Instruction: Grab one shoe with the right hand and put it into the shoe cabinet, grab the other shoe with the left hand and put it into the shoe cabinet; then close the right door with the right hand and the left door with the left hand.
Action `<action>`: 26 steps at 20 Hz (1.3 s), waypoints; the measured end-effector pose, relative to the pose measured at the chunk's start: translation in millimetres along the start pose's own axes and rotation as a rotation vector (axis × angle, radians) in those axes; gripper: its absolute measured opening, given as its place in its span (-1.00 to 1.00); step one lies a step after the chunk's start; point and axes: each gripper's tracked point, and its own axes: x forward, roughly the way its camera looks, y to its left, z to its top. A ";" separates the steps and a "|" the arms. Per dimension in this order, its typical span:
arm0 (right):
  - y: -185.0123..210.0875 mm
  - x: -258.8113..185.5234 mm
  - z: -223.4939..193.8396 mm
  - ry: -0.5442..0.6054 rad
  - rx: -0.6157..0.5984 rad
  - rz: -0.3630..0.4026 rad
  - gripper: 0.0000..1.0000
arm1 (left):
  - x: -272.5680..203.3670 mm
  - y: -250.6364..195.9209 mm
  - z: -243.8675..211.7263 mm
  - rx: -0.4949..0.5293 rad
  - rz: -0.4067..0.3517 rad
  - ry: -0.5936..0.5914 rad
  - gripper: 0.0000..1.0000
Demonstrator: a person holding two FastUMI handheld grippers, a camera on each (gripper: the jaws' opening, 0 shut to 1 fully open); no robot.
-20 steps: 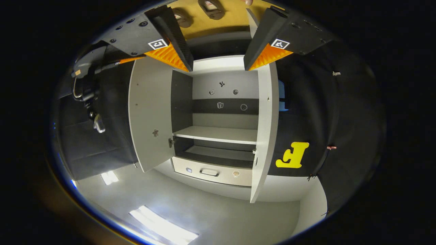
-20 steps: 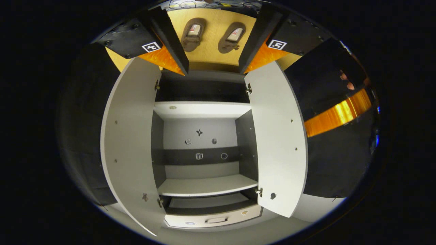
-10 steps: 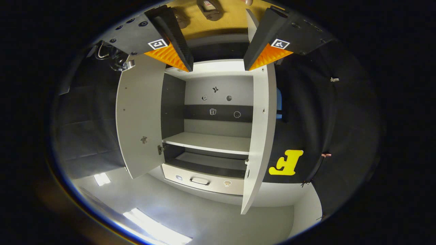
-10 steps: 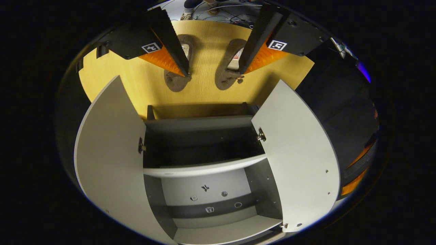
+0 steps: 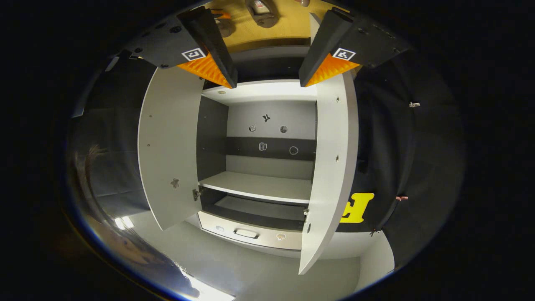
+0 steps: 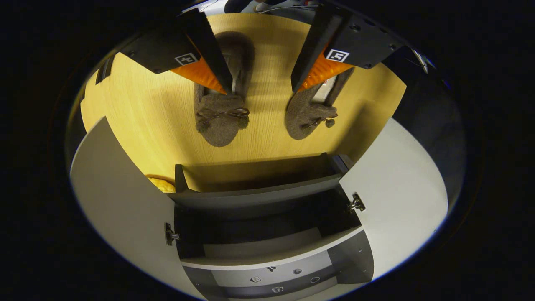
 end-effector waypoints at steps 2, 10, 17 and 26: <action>-3.7 12.9 -3.0 0.009 -0.001 -0.009 0.85 | 5.3 -1.7 -12.9 0.004 0.001 0.033 0.88; -9.7 33.9 -8.4 0.045 0.059 -0.014 0.42 | 12.1 -4.1 -40.6 -0.018 0.015 0.102 0.88; -28.3 65.5 -3.9 0.061 0.043 -0.107 0.22 | 16.2 9.1 -57.5 -0.074 0.045 0.135 0.87; -31.8 68.6 -5.2 0.093 0.000 -0.093 -0.20 | 23.9 11.1 -62.3 -0.088 0.025 0.144 0.87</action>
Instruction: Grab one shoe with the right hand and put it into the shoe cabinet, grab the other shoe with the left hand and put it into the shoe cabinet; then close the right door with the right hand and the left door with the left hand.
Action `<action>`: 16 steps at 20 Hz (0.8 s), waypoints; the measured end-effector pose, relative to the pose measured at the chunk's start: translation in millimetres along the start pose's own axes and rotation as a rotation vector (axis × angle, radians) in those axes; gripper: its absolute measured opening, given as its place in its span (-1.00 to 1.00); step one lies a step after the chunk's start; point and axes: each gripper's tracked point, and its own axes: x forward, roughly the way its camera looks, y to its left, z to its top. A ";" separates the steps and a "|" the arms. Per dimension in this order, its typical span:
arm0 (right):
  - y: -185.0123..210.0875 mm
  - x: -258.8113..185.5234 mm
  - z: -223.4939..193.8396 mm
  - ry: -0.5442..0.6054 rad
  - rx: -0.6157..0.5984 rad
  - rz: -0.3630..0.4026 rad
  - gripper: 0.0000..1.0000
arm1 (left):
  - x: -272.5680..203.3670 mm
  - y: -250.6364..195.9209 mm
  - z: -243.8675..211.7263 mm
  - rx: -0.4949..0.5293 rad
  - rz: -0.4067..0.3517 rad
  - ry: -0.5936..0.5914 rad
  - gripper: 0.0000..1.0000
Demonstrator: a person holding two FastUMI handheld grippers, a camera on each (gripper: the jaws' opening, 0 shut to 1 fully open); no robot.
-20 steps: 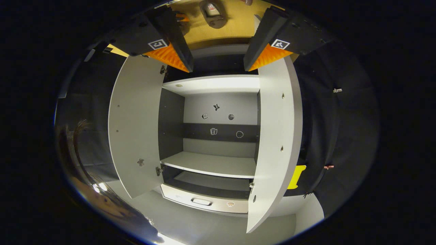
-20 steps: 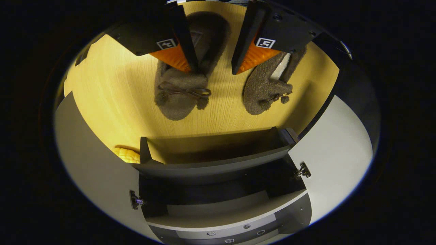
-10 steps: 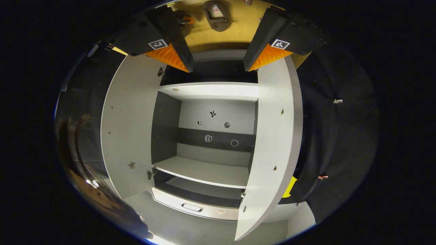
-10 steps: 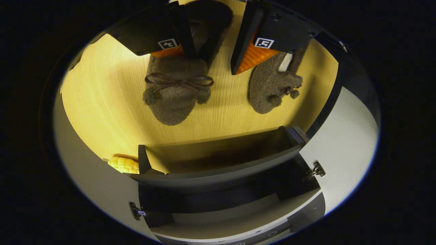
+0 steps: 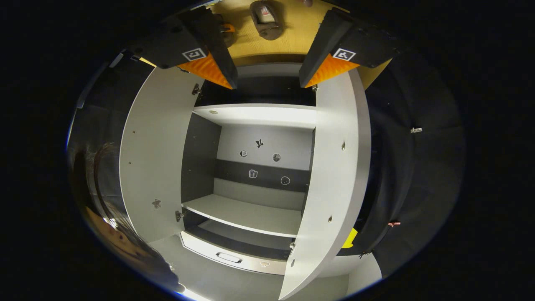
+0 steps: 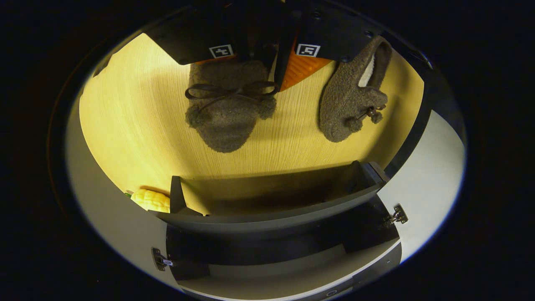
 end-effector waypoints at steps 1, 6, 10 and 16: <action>0.2 -0.3 -0.3 0.002 -0.007 -0.002 -0.20 | 0.7 -1.2 -0.4 0.001 -0.002 0.004 0.87; -8.6 0.2 3.2 -0.008 -0.008 -0.047 -0.84 | 4.3 -6.0 -5.1 -0.002 -0.015 0.017 0.88; -9.4 -3.6 2.4 -0.006 -0.022 -0.020 -0.84 | 5.8 -7.8 -5.4 -0.012 -0.016 0.020 0.87; -4.9 -62.9 40.9 -0.087 -0.029 0.037 -0.84 | 6.0 -21.2 2.5 -0.024 -0.047 0.019 0.87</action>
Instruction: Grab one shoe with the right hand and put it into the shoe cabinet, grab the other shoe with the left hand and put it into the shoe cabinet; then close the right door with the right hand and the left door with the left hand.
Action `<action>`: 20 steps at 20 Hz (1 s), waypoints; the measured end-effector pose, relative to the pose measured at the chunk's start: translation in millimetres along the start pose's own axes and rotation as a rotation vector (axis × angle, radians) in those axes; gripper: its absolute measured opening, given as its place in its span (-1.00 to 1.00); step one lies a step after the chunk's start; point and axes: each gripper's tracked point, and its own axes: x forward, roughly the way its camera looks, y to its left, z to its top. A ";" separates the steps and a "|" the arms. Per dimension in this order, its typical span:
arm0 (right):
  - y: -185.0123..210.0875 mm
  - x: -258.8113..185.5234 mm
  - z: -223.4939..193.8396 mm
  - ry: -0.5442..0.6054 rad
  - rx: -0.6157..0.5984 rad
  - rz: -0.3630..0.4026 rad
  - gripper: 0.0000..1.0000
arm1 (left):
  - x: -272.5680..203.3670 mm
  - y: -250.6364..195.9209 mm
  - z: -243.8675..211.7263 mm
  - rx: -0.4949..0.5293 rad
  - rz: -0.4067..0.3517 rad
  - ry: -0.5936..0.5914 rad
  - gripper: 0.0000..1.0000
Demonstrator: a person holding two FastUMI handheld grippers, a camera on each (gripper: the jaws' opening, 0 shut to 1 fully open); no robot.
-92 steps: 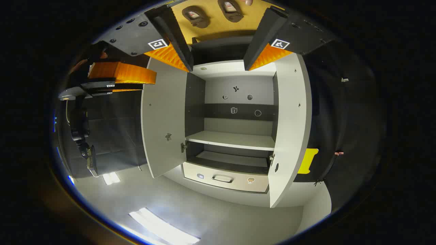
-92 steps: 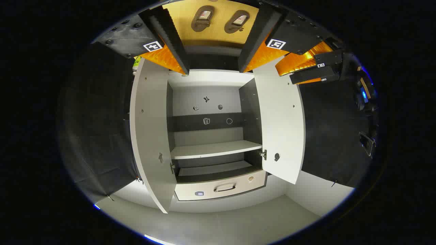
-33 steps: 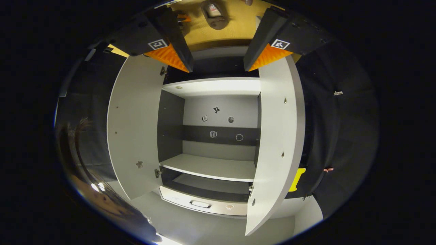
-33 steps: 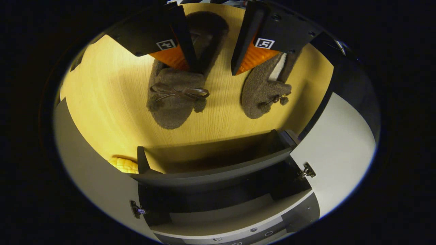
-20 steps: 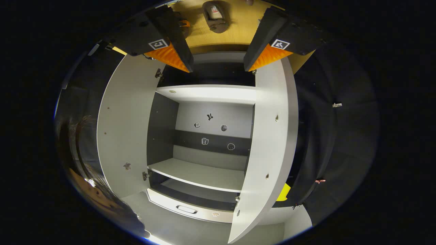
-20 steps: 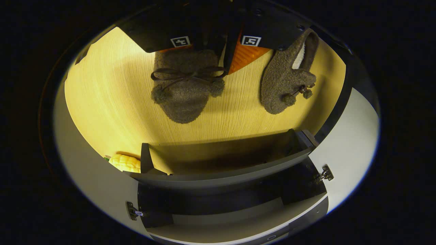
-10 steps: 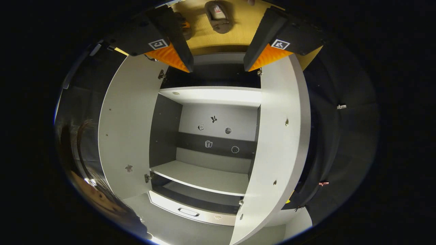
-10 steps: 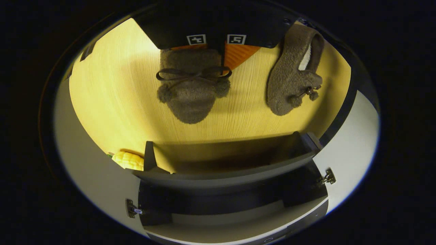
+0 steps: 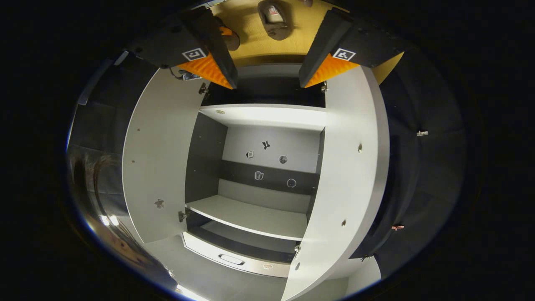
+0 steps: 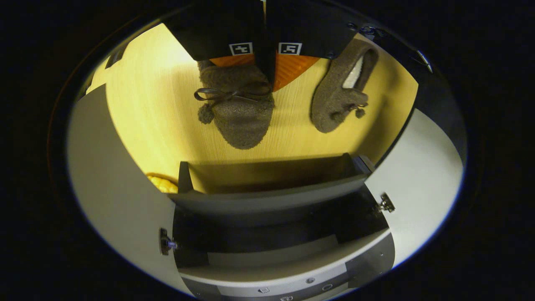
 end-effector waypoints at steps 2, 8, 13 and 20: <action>2.1 -31.4 28.3 -0.054 -0.023 0.003 -0.84 | -1.9 -4.7 2.0 0.010 -0.006 0.004 0.88; 14.6 -107.8 161.3 -0.301 -0.072 0.021 -0.84 | -17.2 -17.9 40.4 -0.121 -0.001 -0.162 0.85; 13.8 -127.4 279.2 -0.473 -0.113 -0.005 -0.84 | -28.4 -19.5 62.4 -0.229 -0.012 -0.245 0.84; 14.2 -96.5 402.8 -0.562 -0.112 -0.021 -0.85 | -30.5 -10.7 74.9 -0.109 0.089 -0.258 0.85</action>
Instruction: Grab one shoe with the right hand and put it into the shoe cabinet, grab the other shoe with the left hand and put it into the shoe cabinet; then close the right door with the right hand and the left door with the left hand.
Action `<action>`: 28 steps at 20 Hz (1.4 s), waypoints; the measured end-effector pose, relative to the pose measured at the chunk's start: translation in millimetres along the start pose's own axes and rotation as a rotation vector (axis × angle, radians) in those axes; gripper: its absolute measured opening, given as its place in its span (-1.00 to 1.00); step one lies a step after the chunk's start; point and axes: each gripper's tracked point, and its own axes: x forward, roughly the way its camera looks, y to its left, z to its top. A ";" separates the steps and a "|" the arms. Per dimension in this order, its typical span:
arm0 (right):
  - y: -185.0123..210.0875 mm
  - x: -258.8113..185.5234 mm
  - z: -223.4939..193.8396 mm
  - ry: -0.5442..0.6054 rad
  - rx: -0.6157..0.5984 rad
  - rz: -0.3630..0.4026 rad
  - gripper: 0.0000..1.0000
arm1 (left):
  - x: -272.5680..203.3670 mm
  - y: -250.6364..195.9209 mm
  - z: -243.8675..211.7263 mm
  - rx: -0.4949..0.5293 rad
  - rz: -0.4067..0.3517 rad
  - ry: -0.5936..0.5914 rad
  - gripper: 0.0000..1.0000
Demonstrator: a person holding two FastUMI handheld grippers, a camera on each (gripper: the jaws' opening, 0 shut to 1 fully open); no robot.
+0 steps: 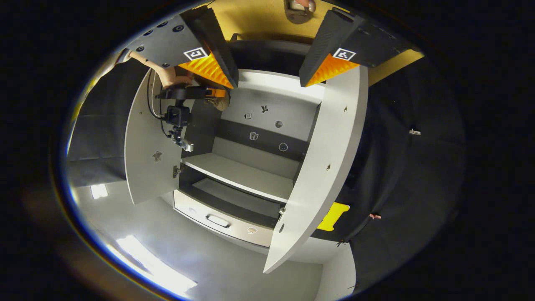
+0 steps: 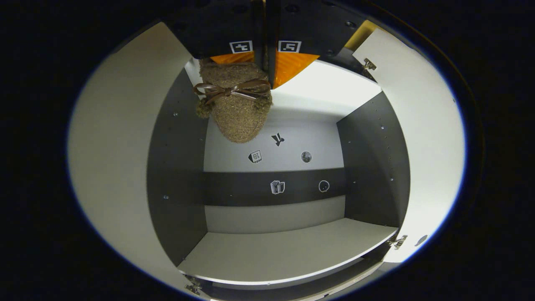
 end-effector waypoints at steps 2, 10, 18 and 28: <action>4.5 31.5 0.5 0.035 0.001 0.005 -0.84 | 2.9 -1.2 -1.0 0.012 0.013 0.003 0.84; -2.0 118.4 -18.5 0.188 0.001 -0.033 -0.78 | 20.3 5.5 -10.2 0.087 0.079 0.049 0.85; 7.4 160.5 -55.6 0.362 0.011 -0.026 -0.85 | 27.0 13.3 -9.6 0.081 0.116 0.054 0.85; 28.5 71.8 -8.1 0.215 0.014 0.065 1.00 | 17.1 15.5 -10.7 0.111 0.087 0.066 0.84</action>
